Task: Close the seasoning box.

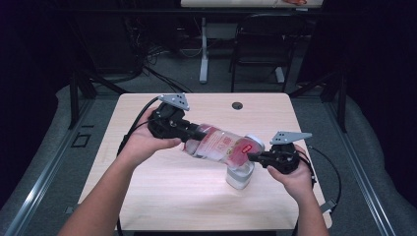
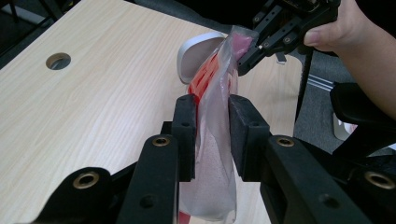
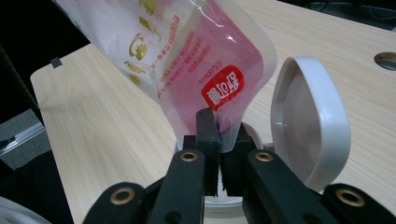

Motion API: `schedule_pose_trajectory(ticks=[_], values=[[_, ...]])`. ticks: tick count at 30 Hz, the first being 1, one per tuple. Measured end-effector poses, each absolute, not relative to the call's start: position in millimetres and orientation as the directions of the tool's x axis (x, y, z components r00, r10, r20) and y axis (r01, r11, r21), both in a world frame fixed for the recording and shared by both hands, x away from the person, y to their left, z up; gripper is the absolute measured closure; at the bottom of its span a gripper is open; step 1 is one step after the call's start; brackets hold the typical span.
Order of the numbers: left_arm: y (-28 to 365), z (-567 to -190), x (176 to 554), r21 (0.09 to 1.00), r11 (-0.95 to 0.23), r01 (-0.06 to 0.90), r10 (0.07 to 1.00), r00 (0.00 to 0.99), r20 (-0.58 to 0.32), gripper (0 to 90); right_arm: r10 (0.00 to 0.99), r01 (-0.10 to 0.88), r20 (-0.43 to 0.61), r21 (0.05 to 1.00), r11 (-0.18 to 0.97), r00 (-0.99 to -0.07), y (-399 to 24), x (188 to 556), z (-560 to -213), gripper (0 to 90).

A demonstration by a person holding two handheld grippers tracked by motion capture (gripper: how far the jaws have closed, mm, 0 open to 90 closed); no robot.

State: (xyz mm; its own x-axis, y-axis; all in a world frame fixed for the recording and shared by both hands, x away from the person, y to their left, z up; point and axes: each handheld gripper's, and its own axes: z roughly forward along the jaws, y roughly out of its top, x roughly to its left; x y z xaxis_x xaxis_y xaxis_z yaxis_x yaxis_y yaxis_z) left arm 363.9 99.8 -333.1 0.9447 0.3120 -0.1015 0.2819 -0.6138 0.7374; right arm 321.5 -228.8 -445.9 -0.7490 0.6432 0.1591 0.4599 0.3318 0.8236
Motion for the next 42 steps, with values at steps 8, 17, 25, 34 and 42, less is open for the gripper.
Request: schedule_pose_trajectory(ticks=[8, 17, 25, 34, 42], values=[[98.6, -332.7, 363.7, 0.741, -0.610, 0.282, 0.312, 0.945, -0.103, 73.8, 0.644, 0.460, 0.160, 0.824, 0.330, -0.748, -229.0, 321.8, -446.1, 88.1], [97.7, -332.2, 363.8, 0.741, -0.610, 0.280, 0.310, 0.945, -0.102, 73.8, 0.642, 0.465, 0.168, 0.822, 0.327, -0.748, -229.7, 322.0, -446.2, 88.0], [97.2, -331.9, 363.9, 0.744, -0.608, 0.278, 0.308, 0.946, -0.102, 73.9, 0.644, 0.466, 0.167, 0.822, 0.327, -0.747, -229.7, 321.5, -445.7, 88.0], [95.9, -332.0, 364.3, 0.748, -0.602, 0.279, 0.310, 0.945, -0.103, 73.9, 0.645, 0.468, 0.164, 0.818, 0.334, -0.746, -231.3, 320.5, -443.8, 88.0], [94.3, -332.5, 364.7, 0.748, -0.601, 0.280, 0.307, 0.946, -0.107, 74.0, 0.645, 0.470, 0.165, 0.817, 0.334, -0.746, -232.9, 318.5, -442.5, 88.0]])
